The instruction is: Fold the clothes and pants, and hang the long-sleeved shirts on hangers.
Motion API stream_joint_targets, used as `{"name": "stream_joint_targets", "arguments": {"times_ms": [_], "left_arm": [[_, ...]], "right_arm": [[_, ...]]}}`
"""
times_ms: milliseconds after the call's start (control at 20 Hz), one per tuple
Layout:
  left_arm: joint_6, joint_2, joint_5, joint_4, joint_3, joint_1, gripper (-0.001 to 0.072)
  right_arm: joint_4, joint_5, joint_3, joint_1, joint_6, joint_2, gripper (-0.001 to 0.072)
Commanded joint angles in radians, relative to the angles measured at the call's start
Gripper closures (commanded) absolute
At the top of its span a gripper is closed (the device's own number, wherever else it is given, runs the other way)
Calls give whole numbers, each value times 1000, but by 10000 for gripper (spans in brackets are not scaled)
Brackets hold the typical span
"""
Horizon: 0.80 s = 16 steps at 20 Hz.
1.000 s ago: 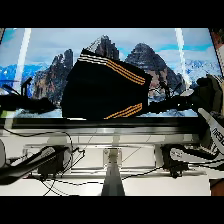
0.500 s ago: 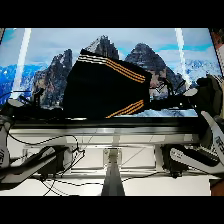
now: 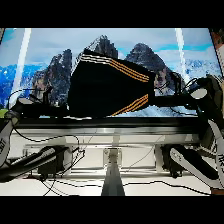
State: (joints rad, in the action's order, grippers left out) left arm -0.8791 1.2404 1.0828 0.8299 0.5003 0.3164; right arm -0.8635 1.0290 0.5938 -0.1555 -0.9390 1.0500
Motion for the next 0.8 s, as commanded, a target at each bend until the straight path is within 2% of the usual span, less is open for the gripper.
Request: {"name": "stream_joint_targets", "arguments": {"times_ms": [0,100,200,400,550,750], "left_arm": [[83,9,31,-127,5,-5,701],[130,7,110,-161,40,-5,702],[137,-16,179,-192,124,-5,703],[136,-146,222,-292,400,-4,703],[136,-277,158,-345,629,-4,703],[136,-474,-77,-344,792,-3,703]], "right_arm": [[-3,0,1,1,-11,-9,674],[-5,12,24,1,-11,-9,674],[-4,34,93,1,-11,-9,674],[11,113,335,1,-9,-24,674],[20,102,518,26,12,-98,674],[22,89,711,119,11,-233,674]]}}
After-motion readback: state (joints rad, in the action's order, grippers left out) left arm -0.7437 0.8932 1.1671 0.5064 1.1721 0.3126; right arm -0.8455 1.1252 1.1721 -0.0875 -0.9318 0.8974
